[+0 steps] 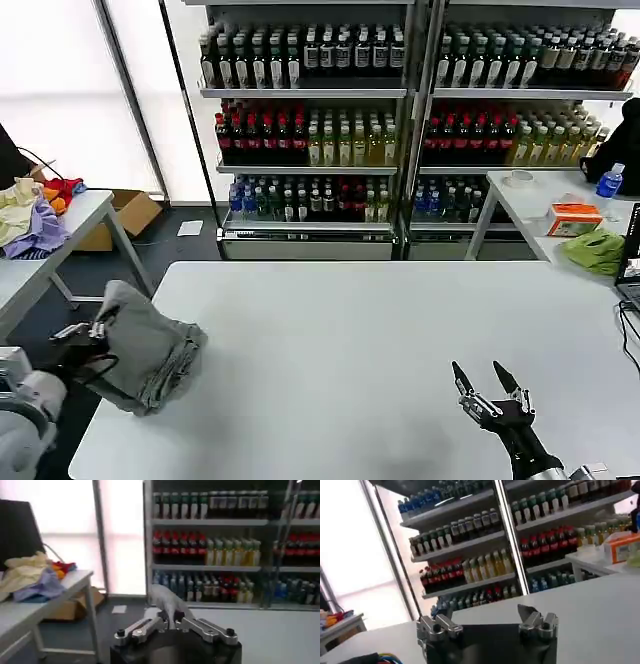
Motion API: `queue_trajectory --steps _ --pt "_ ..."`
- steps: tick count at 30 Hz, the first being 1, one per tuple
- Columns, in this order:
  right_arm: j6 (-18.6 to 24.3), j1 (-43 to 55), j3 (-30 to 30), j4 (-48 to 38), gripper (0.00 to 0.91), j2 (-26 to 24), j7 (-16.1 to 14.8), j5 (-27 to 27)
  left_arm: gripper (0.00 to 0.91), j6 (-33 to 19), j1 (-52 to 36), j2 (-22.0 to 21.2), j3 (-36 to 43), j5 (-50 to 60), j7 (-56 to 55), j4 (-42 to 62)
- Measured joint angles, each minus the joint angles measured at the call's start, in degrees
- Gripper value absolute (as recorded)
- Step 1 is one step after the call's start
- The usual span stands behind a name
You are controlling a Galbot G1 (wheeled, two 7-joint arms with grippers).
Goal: Fold and organize the clothes.
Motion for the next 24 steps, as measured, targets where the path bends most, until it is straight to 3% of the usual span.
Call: queue_trajectory --steps 7,14,15,16,17,18,24 --pt "-0.21 -0.85 1.01 0.77 0.907 0.65 0.09 -0.11 0.02 -0.42 -4.43 -4.31 20.16 -3.15 -7.62 -1.93" --pt "-1.1 -1.88 1.58 1.69 0.907 1.31 0.5 -0.67 0.04 -0.04 -12.06 -11.13 37.67 -7.81 -15.85 2.6" --pt "-1.34 -1.94 1.55 1.9 0.907 1.39 0.65 -0.86 0.121 -0.04 -13.21 -12.11 39.24 -8.46 -17.06 3.47" --pt "-1.57 -1.94 1.44 2.07 0.907 1.44 0.75 -1.02 0.423 -0.09 -14.51 -13.2 40.74 -9.27 -18.43 4.44" --pt "-1.83 -1.93 1.34 2.2 0.907 1.49 0.88 -1.22 0.615 -0.19 -15.63 -14.11 41.92 -10.03 -19.59 5.26" --pt "-2.19 -1.9 1.13 2.39 0.907 1.52 1.05 -1.48 0.907 -0.33 -16.76 -14.98 42.95 -10.88 -20.79 6.05" --pt "-5.68 -0.68 -1.62 3.17 0.907 1.05 2.9 -3.37 0.907 -1.59 -23.33 -18.64 45.88 -15.36 -25.95 9.83"
